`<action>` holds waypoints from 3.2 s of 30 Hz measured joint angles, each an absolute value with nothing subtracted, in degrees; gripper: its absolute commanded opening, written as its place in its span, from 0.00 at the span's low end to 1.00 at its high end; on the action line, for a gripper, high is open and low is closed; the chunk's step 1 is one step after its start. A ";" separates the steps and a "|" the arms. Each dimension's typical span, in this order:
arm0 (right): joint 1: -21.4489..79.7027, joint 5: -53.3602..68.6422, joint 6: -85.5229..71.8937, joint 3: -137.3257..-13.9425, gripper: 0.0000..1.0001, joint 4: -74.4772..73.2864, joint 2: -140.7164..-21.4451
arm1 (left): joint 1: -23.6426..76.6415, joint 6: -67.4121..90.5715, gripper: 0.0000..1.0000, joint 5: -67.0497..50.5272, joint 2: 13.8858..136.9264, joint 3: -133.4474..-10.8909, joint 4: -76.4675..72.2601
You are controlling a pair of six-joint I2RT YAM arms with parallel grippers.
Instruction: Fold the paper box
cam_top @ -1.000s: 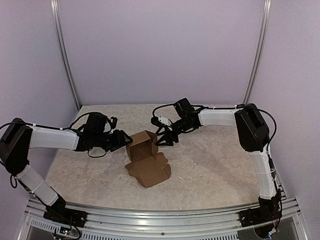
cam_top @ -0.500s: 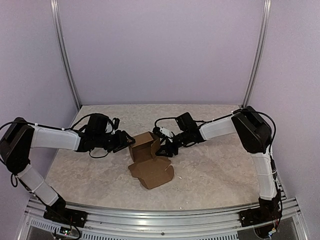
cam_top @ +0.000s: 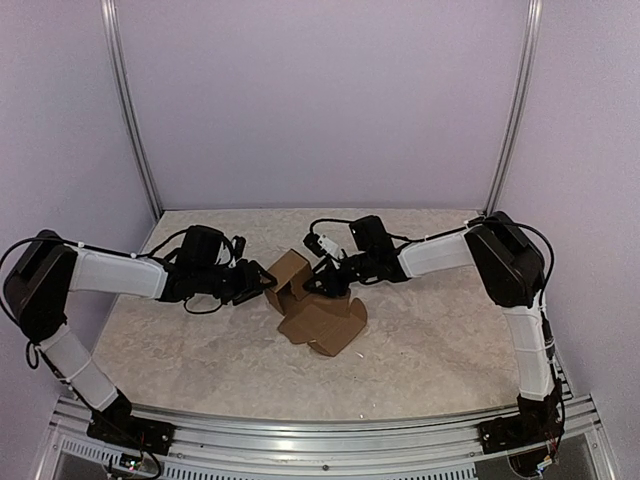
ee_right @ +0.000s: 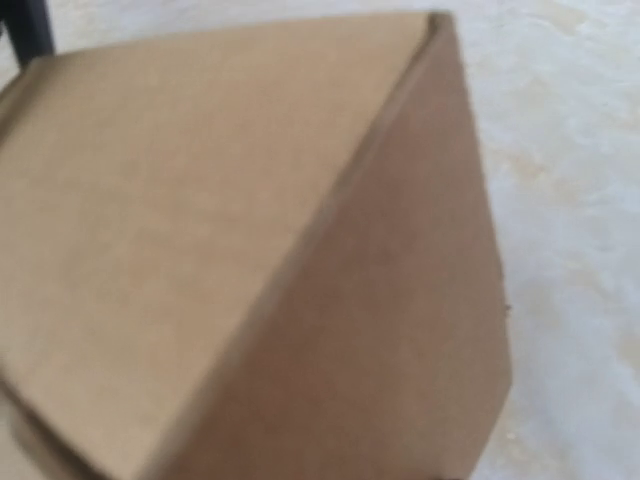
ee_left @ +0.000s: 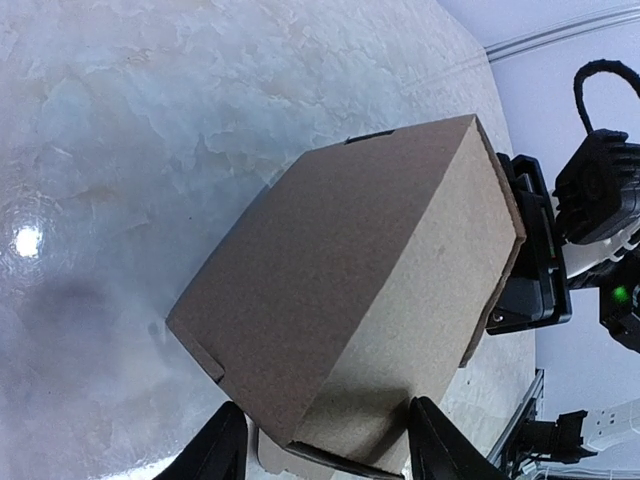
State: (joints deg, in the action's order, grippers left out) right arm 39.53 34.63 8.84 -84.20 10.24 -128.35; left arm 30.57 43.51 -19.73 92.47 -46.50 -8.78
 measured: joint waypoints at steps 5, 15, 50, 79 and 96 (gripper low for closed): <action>39.97 30.44 9.37 -84.51 0.54 10.13 -128.35 | 30.59 43.68 0.52 -20.01 93.71 -47.51 -9.61; 40.71 26.06 17.56 -83.31 0.60 8.14 -127.42 | 29.91 43.13 0.52 -22.11 94.04 -48.84 -8.91; 38.44 28.58 12.88 -102.85 0.04 5.48 -137.58 | 27.75 39.35 0.52 -31.44 97.60 -56.62 -2.98; 46.35 10.57 23.90 -92.42 0.04 -46.09 -114.98 | 32.27 39.09 0.49 -25.96 99.37 -44.64 -17.52; 55.61 -7.81 27.66 -95.53 0.21 -61.36 -121.32 | 32.58 38.94 0.49 -25.63 100.73 -44.64 -19.18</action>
State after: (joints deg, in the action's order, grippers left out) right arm 55.61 -7.81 27.66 -95.53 -61.36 -121.32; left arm 32.58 38.94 -25.63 100.73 -44.64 -19.18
